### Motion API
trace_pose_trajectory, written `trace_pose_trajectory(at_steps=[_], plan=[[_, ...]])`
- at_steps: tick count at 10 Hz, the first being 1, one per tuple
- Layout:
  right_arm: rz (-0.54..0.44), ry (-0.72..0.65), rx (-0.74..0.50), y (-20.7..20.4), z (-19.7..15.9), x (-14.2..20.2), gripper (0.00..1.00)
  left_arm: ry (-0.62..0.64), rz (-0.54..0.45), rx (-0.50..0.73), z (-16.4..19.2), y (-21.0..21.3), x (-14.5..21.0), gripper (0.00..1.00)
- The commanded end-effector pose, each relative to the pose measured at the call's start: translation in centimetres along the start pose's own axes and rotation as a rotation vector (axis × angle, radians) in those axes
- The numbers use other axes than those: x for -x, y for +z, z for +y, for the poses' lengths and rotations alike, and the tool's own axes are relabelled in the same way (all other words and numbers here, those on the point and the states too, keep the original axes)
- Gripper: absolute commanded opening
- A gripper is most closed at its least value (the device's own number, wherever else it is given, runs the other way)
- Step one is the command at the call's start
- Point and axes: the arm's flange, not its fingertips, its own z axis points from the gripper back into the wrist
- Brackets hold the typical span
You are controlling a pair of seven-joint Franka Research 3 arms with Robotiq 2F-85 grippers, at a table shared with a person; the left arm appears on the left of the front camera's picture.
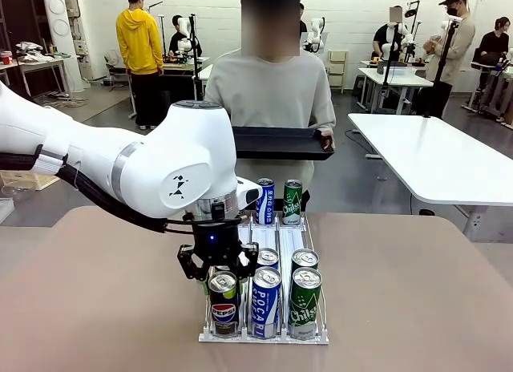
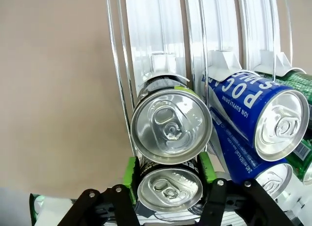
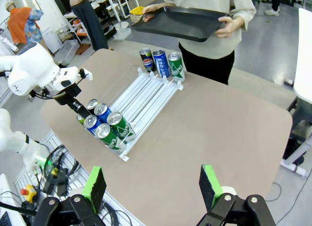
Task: Retrieve and hand over the desired beverage to the person.
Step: Pick up a can of the same type that the person held from the Automatic Can Dispenser.
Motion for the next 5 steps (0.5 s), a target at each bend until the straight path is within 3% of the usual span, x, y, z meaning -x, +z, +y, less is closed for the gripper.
trace_pose_trajectory(at_steps=[1, 2, 3, 5], plan=[[-0.002, 0.005, -0.019, -0.06, -0.14, -0.05, 1.0, -0.001, 0.049, 0.012, 0.03, 0.03, -0.02, 0.0], [-0.002, 0.005, -0.019, -0.06, -0.14, -0.05, 1.0, 0.0, 0.056, 0.014, -0.07, 0.15, -0.05, 0.07], [-0.002, 0.005, -0.019, -0.06, -0.14, -0.05, 1.0, -0.001, 0.062, 0.012, -0.18, 0.22, -0.09, 0.01], [-0.002, 0.005, -0.019, -0.06, -0.14, -0.05, 1.0, 0.004, 0.065, -0.041, -0.49, 0.99, 0.25, 0.0]])
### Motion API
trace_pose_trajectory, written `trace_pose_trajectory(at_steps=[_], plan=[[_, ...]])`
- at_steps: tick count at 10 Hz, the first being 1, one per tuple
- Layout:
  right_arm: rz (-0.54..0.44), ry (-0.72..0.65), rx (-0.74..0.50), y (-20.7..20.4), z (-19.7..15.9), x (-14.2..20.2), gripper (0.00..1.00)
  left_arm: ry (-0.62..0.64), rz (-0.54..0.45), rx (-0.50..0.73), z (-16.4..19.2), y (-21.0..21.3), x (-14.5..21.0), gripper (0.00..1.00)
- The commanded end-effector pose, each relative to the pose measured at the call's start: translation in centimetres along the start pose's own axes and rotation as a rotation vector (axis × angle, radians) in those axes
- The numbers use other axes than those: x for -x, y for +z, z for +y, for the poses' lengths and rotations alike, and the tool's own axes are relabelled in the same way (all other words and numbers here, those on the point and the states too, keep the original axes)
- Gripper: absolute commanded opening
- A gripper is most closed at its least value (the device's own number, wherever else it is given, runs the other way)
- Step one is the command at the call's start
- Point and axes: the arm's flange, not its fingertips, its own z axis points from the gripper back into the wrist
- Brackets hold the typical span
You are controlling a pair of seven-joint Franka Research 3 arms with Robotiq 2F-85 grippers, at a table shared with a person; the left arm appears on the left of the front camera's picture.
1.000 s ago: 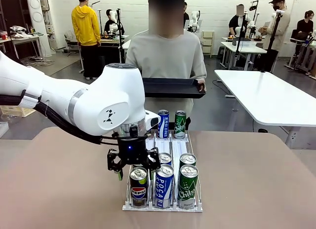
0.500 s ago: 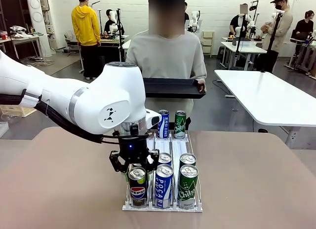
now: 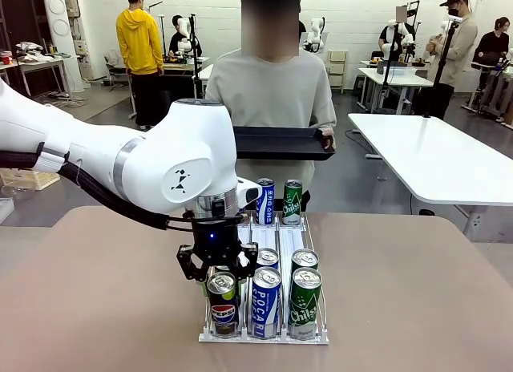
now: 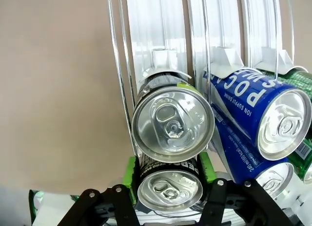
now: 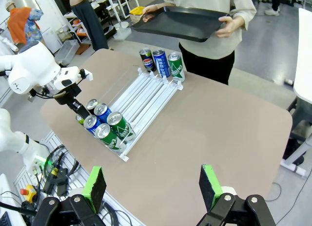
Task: Retrieve and hand over the desired beverage to the person.
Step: Pick up a can of the same type that the person held from the Automatic Can Dispenser.
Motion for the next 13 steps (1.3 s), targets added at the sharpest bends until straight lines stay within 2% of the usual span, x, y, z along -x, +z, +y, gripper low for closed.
trace_pose_trajectory(at_steps=[1, 6, 8, 9, 11, 13], plan=[[-0.002, 0.005, -0.019, -0.1, -0.1, -0.1, 1.0, -0.012, 0.025, -0.045, -0.7, 2.7, 1.1, 0.0], [-0.002, 0.005, -0.019, -0.1, -0.1, -0.1, 1.0, -0.004, -0.097, -0.084, -3.0, 17.3, 4.8, 0.0], [-0.002, 0.005, -0.019, -0.1, -0.1, -0.1, 1.0, 0.044, -0.189, -0.09, -4.3, 23.2, 6.1, 0.0], [-0.002, 0.005, -0.019, -0.1, -0.1, -0.1, 1.0, 0.059, -0.221, -0.09, -4.9, 25.2, 5.8, 0.0], [-0.002, 0.005, -0.019, -0.1, -0.1, -0.1, 1.0, 0.082, -0.25, -0.143, -5.3, 27.1, 3.1, 0.0], [-0.002, 0.005, -0.019, -0.1, -0.1, -0.1, 1.0, 0.08, -0.184, -0.139, -4.7, 27.5, -0.4, 0.0]])
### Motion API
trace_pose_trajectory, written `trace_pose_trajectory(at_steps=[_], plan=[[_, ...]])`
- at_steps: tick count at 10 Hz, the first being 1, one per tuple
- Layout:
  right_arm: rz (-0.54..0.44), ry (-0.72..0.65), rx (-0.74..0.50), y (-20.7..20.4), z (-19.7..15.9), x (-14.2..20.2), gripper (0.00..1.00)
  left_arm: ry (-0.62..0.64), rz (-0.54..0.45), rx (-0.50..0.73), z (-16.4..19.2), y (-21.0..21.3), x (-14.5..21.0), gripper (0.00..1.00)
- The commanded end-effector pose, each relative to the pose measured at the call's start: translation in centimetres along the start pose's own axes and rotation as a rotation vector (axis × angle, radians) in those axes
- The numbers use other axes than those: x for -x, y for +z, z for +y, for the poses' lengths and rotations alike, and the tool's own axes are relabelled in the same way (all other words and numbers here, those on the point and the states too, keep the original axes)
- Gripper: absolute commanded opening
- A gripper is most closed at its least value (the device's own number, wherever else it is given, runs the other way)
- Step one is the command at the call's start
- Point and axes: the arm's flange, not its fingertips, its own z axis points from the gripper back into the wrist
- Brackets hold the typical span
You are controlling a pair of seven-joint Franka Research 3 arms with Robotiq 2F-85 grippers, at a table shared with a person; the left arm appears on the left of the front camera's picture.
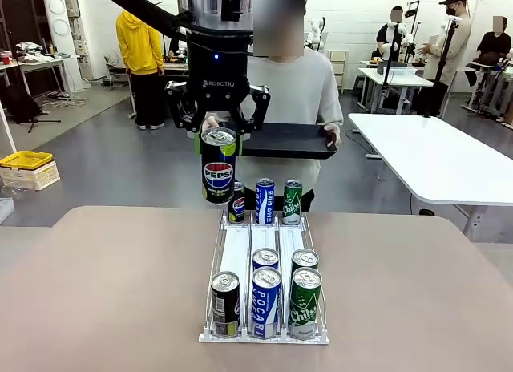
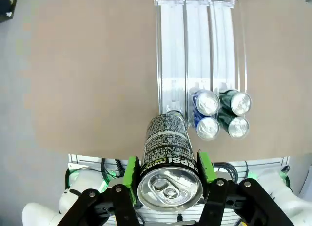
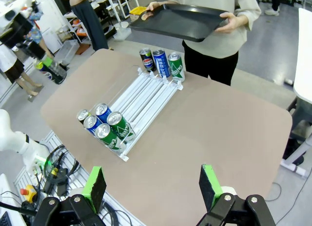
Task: Retrieve and hand over the desired beverage to the person.
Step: Pick up a can of the same type that the person held from the Automatic Can Dispenser.
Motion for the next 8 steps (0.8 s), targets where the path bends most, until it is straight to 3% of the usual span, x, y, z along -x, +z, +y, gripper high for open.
trace_pose_trajectory(at_steps=[1, 5, 6, 8], plan=[[-0.002, 0.005, -0.019, -0.1, -0.1, -0.1, 1.0, 0.005, 0.045, -0.015, -1.0, 0.5, -3.2, 0.0], [-0.002, 0.005, -0.019, -0.1, -0.1, -0.1, 1.0, -0.094, 0.067, 0.086, 0.3, -0.5, -5.6, 0.0], [-0.002, 0.005, -0.019, -0.1, -0.1, -0.1, 1.0, -0.028, 0.057, 0.035, -0.4, -1.4, -5.6, 0.0], [-0.002, 0.005, -0.019, -0.1, -0.1, -0.1, 1.0, -0.028, 0.057, 0.035, -0.4, -1.4, -5.6, 0.0]])
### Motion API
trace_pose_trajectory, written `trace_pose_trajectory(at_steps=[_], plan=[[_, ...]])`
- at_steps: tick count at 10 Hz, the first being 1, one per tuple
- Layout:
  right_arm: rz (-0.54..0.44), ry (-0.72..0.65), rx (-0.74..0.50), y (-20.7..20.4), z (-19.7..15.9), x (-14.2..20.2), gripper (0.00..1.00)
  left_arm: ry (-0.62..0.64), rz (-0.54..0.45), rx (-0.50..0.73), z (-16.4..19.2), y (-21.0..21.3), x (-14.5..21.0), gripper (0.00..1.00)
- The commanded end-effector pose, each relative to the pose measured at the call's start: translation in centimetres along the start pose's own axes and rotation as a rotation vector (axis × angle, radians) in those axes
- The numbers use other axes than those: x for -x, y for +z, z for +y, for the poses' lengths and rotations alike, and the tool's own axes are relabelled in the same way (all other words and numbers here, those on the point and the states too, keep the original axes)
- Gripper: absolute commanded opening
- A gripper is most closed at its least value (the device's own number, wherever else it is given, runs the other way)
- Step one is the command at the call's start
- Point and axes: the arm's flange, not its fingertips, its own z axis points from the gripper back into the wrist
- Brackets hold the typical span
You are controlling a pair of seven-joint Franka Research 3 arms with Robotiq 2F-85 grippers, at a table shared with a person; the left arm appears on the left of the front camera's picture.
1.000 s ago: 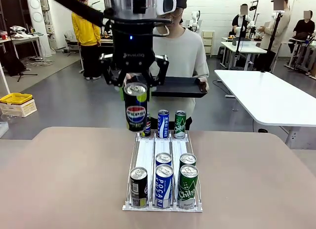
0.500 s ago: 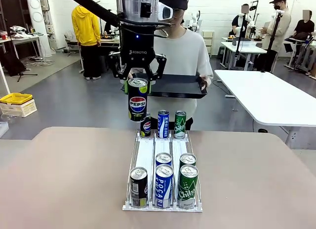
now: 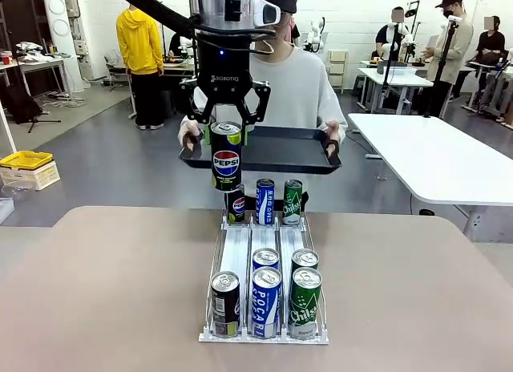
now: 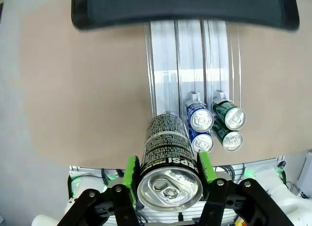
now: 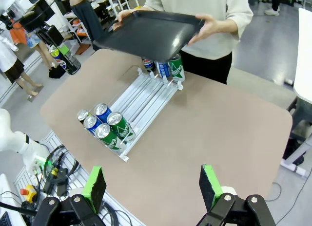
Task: Retrieve and hand over the desired beverage to the person.
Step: Pick up a can of the same type that the person held from the Automatic Can Dispenser, then place the picked can on the Handle tray extended by the person.
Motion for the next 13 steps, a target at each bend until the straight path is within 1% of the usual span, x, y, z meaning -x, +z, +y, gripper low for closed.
trace_pose_trajectory(at_steps=[1, 13], plan=[[-0.002, 0.005, -0.019, -0.07, -0.13, -0.05, 1.0, 0.021, -0.008, -0.008, 0.01, 0.11, 0.27, 0.0], [-0.002, 0.005, -0.019, -0.07, -0.13, -0.05, 1.0, 0.021, -0.008, -0.008, 0.01, 0.11, 0.27, 0.0]])
